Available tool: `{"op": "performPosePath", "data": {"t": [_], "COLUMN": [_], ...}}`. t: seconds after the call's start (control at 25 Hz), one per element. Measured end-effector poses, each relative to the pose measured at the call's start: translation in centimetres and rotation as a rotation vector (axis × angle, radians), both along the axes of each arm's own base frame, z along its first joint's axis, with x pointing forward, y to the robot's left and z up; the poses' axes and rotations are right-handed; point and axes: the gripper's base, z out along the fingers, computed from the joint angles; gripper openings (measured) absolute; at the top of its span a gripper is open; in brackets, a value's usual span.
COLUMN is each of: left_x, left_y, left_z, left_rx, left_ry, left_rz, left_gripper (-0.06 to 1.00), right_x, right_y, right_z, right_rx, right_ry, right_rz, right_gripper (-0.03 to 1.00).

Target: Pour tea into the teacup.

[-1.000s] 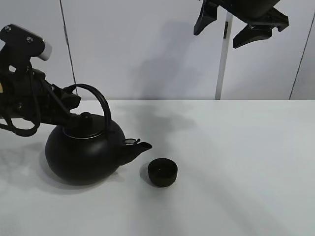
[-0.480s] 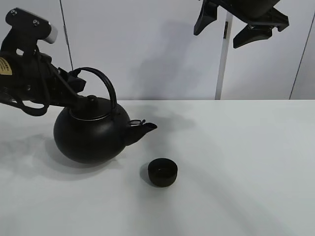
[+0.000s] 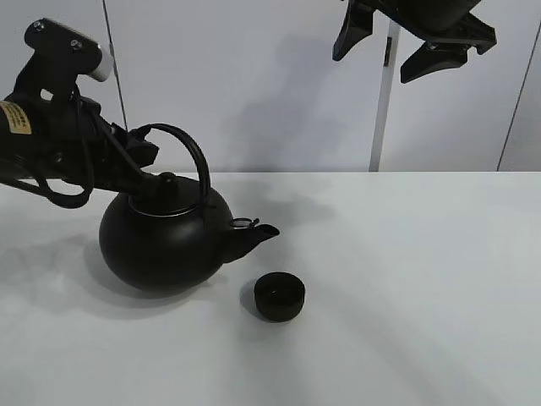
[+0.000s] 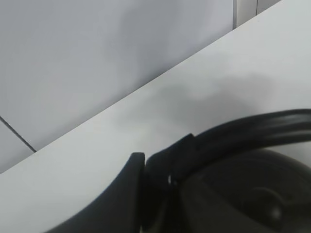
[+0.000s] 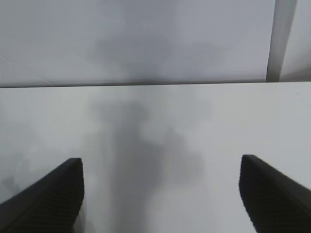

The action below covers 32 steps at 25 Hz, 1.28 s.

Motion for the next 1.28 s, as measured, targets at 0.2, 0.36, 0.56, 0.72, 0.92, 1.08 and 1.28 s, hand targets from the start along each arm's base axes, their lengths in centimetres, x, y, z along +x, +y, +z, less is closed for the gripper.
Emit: {"op": "performPosePath", "data": {"t": [0.2, 0.36, 0.56, 0.72, 0.92, 1.08, 1.28], "left_x": [0.0, 0.0, 0.1, 0.8, 1.4, 1.7, 1.8], "left_y": [0.0, -0.1, -0.1, -0.4, -0.9, -1.1, -1.1], "left_z": [0.0, 0.0, 0.0, -0.1, -0.2, -0.2, -0.2], "left_rx": [0.021, 0.038, 0.063, 0.067, 0.070, 0.075, 0.106], "left_ry": [-0.012, -0.021, -0.039, -0.043, -0.045, -0.048, -0.057], "left_rz": [-0.014, -0.024, -0.036, -0.039, -0.044, -0.048, -0.059], "left_gripper": [0.11, 0.11, 0.11, 0.11, 0.11, 0.11, 0.11], "right_x": [0.0, 0.0, 0.0, 0.0, 0.0, 0.0, 0.0], "right_y": [0.0, 0.0, 0.0, 0.0, 0.0, 0.0, 0.0], "right_z": [0.0, 0.0, 0.0, 0.0, 0.0, 0.0, 0.0], "right_rx": [0.000, 0.000, 0.000, 0.000, 0.000, 0.000, 0.000], "right_ry": [0.000, 0.000, 0.000, 0.000, -0.002, -0.002, -0.002], "right_rz": [0.000, 0.000, 0.000, 0.000, -0.001, -0.001, -0.001], "right_gripper": [0.60, 0.60, 0.60, 0.60, 0.60, 0.60, 0.60]}}
